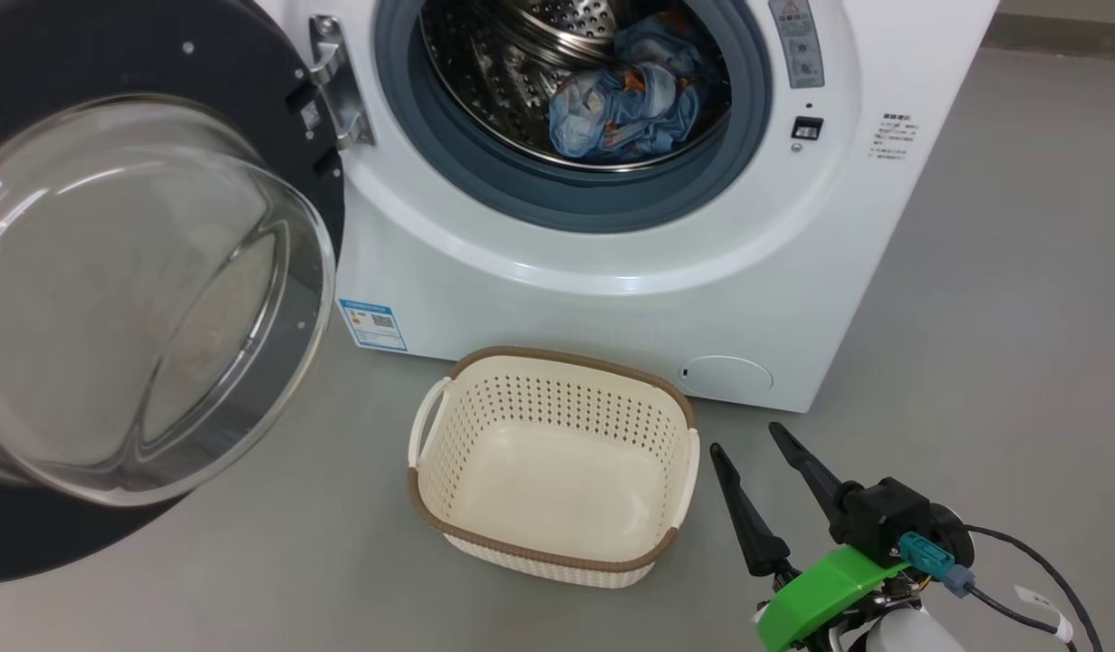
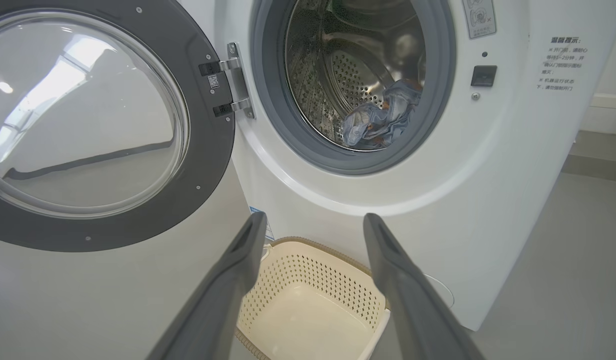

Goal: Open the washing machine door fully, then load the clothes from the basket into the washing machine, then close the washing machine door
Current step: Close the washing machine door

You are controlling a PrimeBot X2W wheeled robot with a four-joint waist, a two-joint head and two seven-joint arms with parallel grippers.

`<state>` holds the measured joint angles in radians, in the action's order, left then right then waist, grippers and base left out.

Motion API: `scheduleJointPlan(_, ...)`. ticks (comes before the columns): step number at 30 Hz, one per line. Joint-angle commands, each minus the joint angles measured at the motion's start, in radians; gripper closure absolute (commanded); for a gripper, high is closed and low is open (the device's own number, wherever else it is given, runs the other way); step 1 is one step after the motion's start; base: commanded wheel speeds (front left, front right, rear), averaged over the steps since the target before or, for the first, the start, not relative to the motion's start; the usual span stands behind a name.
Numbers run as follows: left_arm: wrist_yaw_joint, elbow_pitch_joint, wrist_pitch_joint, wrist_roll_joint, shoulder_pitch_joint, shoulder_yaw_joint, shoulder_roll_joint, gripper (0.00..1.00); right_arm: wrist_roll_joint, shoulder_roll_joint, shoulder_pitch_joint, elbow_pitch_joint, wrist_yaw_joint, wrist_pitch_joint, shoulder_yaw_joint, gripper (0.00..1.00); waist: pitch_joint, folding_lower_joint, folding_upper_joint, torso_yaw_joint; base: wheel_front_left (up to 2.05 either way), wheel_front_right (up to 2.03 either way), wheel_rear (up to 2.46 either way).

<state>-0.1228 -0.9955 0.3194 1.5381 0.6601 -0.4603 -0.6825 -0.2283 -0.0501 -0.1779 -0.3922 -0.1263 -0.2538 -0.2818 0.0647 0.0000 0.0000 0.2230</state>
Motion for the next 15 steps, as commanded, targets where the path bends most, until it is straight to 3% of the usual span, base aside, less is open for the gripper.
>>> scheduleJointPlan(1, -0.008, -0.001, 0.017, 0.008, 0.030, -0.022, -0.082, 1.00, 0.013, 0.000, -0.042, 0.026, -0.004, -0.004, -0.012, 0.00, 0.014, 0.0000, 0.0000, -0.014, 0.00, 0.00, 0.00)
scheduleJointPlan(15, -0.008, -0.133, 0.088, 0.011, 0.028, -0.011, -0.106, 1.00, 0.028, 0.000, -0.038, 0.046, -0.004, 0.007, -0.003, 0.00, 0.043, 0.0000, 0.0000, -0.040, 0.00, 0.00, 0.00)
